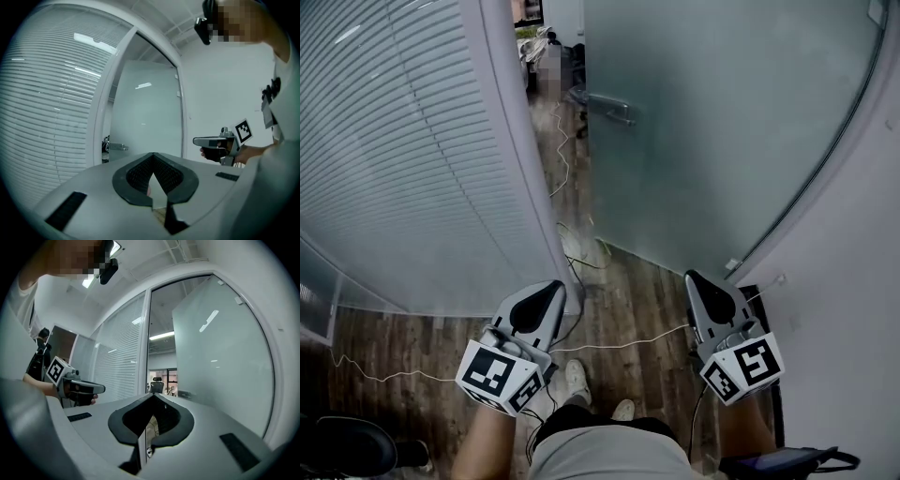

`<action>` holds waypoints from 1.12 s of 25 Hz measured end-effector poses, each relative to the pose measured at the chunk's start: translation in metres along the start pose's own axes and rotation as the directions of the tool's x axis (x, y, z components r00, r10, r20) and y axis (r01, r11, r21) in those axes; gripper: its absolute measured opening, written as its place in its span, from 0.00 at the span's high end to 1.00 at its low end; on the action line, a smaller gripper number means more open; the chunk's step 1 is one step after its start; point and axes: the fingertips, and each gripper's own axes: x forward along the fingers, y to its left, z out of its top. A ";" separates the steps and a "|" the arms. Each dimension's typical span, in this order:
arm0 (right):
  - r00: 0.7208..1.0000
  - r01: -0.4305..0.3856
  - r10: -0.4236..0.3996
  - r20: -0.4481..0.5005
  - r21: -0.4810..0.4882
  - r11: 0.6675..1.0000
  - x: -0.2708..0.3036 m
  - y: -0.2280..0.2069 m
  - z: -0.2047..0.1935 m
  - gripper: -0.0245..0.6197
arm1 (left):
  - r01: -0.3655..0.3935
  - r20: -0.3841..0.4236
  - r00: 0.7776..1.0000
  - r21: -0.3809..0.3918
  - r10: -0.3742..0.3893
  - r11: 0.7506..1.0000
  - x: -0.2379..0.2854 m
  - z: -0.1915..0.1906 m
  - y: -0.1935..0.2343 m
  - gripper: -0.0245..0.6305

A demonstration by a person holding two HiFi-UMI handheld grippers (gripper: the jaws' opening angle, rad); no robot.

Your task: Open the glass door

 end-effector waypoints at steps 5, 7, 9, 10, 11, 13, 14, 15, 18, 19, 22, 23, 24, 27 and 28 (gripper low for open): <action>1.000 -0.006 0.006 0.007 0.011 1.000 -0.020 0.015 0.007 0.96 | -0.008 0.005 1.000 0.018 0.008 1.000 -0.023 0.005 -0.011 0.96; 1.000 0.001 -0.001 0.009 0.007 1.000 -0.022 0.021 0.008 0.96 | -0.006 0.012 1.000 0.017 0.006 1.000 -0.030 0.005 -0.010 0.96; 1.000 0.008 -0.008 0.005 -0.002 1.000 -0.022 0.028 0.007 0.96 | -0.005 0.022 1.000 0.015 0.005 1.000 -0.036 0.004 -0.005 0.96; 1.000 0.014 -0.014 0.004 -0.007 1.000 -0.020 0.031 0.007 0.96 | -0.005 0.029 1.000 0.013 0.005 1.000 -0.040 0.004 -0.002 0.96; 1.000 0.020 -0.020 0.005 -0.008 1.000 -0.019 0.035 0.008 0.96 | -0.006 0.035 0.999 0.009 0.005 1.000 -0.044 0.004 0.002 0.96; 0.999 0.031 -0.031 0.007 -0.006 0.999 -0.017 0.044 0.010 0.96 | -0.005 0.036 0.999 0.004 0.005 1.000 -0.052 0.002 0.010 0.96; 0.999 0.036 -0.036 0.007 -0.007 0.999 -0.017 0.049 0.011 0.96 | -0.003 0.035 0.999 0.004 0.003 1.000 -0.056 0.002 0.013 0.96; 0.999 0.041 -0.041 0.005 -0.010 0.999 -0.016 0.053 0.011 0.96 | -0.001 0.034 0.999 0.006 0.000 1.000 -0.059 0.001 0.017 0.96; 0.999 0.046 -0.046 -0.002 -0.012 0.999 -0.008 0.065 0.012 0.96 | 0.007 0.034 0.999 0.001 -0.007 1.000 -0.067 0.003 0.028 0.96; 0.999 0.046 -0.046 -0.005 -0.013 0.999 -0.005 0.068 0.013 0.96 | 0.009 0.035 0.999 -0.003 -0.009 1.000 -0.067 0.004 0.032 0.96; 0.999 0.046 -0.047 -0.015 -0.021 0.999 0.008 0.074 0.023 0.96 | 0.023 0.039 0.999 -0.021 -0.022 1.000 -0.063 0.013 0.044 0.96; 0.999 0.048 -0.048 -0.020 -0.024 0.999 0.013 0.074 0.026 0.96 | 0.030 0.039 0.999 -0.026 -0.029 0.999 -0.061 0.016 0.048 0.96; 0.998 0.051 -0.051 -0.023 -0.027 0.998 0.017 0.074 0.028 0.96 | 0.035 0.037 0.999 -0.027 -0.034 0.999 -0.059 0.018 0.050 0.96; 0.998 0.062 -0.063 -0.017 -0.028 0.998 0.012 0.074 0.025 0.96 | 0.045 0.036 0.998 -0.018 -0.045 0.999 -0.060 0.014 0.046 0.96; 0.998 0.065 -0.065 -0.012 -0.027 0.998 0.006 0.075 0.022 0.96 | 0.047 0.038 0.998 -0.013 -0.047 0.999 -0.063 0.011 0.041 0.96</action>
